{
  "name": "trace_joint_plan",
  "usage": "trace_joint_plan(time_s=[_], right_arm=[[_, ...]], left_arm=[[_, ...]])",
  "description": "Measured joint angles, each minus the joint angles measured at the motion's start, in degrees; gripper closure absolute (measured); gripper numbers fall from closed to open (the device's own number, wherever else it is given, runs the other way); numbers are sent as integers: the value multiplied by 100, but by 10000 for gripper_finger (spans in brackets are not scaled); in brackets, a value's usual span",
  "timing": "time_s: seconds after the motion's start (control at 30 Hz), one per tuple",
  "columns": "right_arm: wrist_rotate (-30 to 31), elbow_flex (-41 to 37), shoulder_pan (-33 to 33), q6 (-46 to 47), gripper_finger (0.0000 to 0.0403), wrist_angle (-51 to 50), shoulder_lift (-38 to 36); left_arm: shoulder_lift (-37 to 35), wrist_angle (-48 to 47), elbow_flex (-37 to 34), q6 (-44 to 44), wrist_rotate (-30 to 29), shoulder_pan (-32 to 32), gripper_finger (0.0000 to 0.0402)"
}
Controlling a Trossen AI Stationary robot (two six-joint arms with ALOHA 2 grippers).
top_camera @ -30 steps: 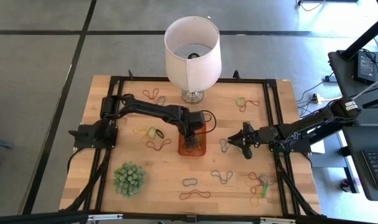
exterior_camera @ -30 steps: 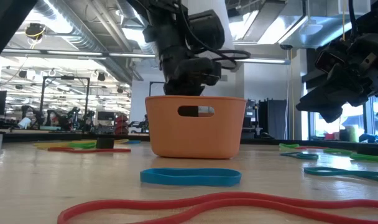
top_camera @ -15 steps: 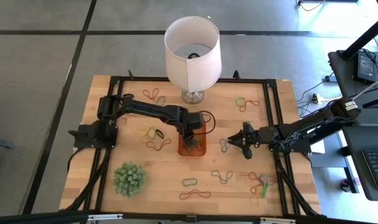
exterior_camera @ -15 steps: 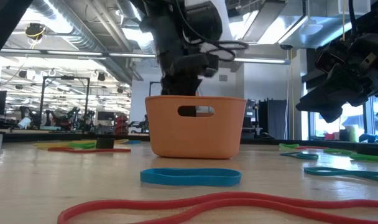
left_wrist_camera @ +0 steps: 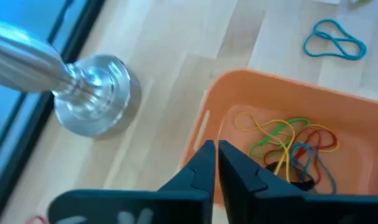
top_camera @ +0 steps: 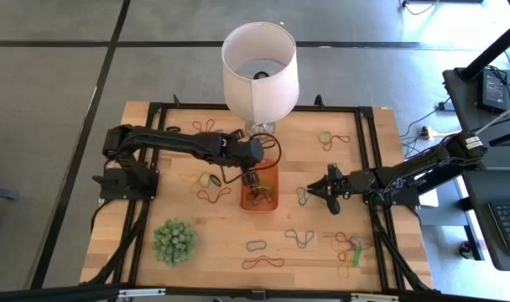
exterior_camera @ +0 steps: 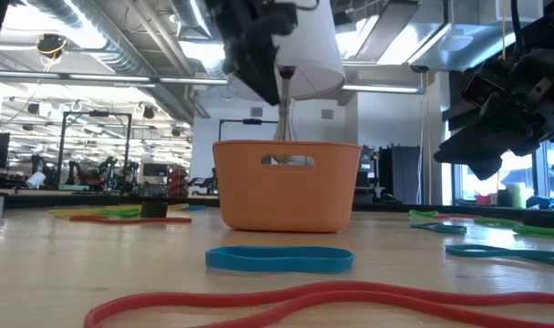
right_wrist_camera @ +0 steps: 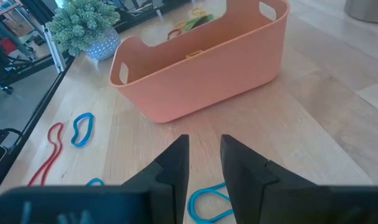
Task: Pick and place rubber bands into bin
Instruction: Put the blue rubber band into the orange bin
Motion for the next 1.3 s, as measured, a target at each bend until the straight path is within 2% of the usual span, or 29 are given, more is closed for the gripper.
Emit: trace_joint_plan(time_s=[0.23,0.37,0.43,0.53,0.6,0.7,0.87,1.0,1.13,1.3], right_arm=[[0,0,0,-5,308,-2,1],[6,0,0,-277,308,0,2],[192,0,2,-620,308,37,2],[270,209,0,-731,322,-166,8],[287,609,0,-751,349,-658,18],[300,1474,5,-738,392,-2131,114],[458,3093,216,-385,399,-4358,758],[446,4313,634,-28,400,-5734,1633],[439,5368,1121,397,401,-6827,2647],[309,6418,1629,779,400,-7639,3776]], left_arm=[[-62,-303,0,546,-167,-209,400],[-68,-505,-217,552,-483,-404,400],[-68,-688,-369,543,-745,-545,400],[-73,-864,-641,310,-954,-766,400],[-73,-911,-881,171,-939,-904,400],[-164,-872,-1253,79,-822,-1113,400],[-621,-763,-1973,-437,-596,-1403,400],[-1294,-319,-2660,-645,-569,-1586,400],[-2076,515,-3417,-657,-547,-1686,400],[-2855,1138,-4199,-719,-549,-1685,400]])
